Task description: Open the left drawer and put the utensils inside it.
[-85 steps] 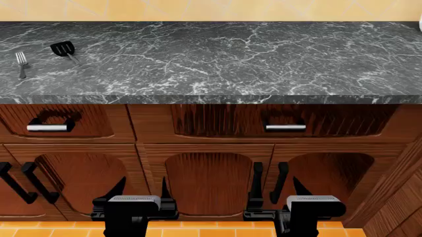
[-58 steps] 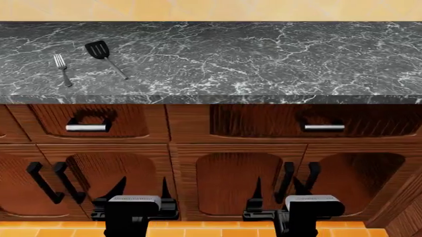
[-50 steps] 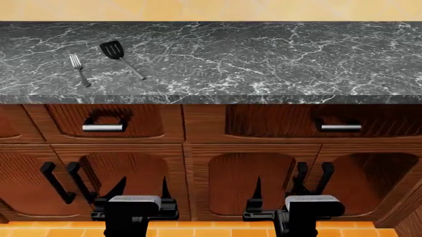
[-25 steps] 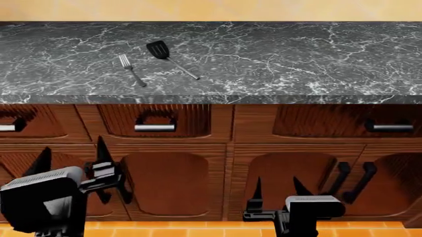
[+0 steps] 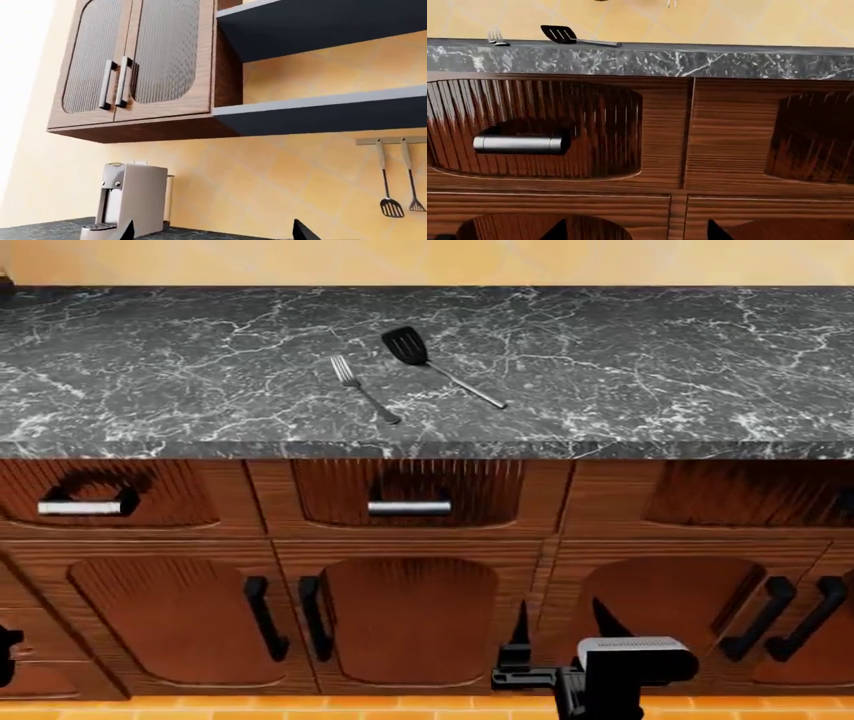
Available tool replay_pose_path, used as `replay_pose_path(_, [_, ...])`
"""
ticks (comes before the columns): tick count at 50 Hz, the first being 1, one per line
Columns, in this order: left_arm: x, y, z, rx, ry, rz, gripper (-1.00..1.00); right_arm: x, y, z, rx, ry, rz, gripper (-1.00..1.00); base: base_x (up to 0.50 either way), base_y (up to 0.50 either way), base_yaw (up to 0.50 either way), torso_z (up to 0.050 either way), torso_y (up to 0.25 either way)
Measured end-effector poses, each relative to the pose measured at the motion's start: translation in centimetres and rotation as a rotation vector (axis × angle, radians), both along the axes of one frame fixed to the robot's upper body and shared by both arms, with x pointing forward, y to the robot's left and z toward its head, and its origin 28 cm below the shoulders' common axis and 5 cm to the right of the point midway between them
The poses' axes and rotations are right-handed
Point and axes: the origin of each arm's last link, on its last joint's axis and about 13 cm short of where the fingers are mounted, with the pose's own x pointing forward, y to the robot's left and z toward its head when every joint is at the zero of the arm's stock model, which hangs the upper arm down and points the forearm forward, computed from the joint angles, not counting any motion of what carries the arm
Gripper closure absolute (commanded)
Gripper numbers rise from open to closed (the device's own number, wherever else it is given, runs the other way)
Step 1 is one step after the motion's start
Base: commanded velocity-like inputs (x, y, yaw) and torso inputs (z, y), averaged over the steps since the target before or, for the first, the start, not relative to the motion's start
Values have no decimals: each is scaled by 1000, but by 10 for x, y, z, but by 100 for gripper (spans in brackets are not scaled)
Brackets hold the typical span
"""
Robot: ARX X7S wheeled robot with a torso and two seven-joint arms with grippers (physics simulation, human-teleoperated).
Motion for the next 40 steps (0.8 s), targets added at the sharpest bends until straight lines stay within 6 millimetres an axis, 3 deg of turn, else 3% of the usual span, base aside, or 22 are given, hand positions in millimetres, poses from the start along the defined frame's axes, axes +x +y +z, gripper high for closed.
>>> replay_pose_path(7, [-10, 1, 6, 0, -26, -7, -100, 0, 0, 0, 3, -4, 3, -100, 379, 437, 0, 0, 0])
replay_pose_path(25, [-20, 3, 11, -9, -48, -4, -100, 0, 0, 1, 16, -14, 5, -100, 498, 51, 0, 0, 0])
replay_pose_path(33, [-22, 3, 12, -11, -52, -4, -100, 0, 0, 1, 23, -16, 3, -100, 0, 17, 0, 0, 0])
replay_pose_path(40, [-23, 3, 12, -13, -54, -3, -100, 0, -1, 1, 14, -19, 5, -100, 0, 500, 0, 0, 0])
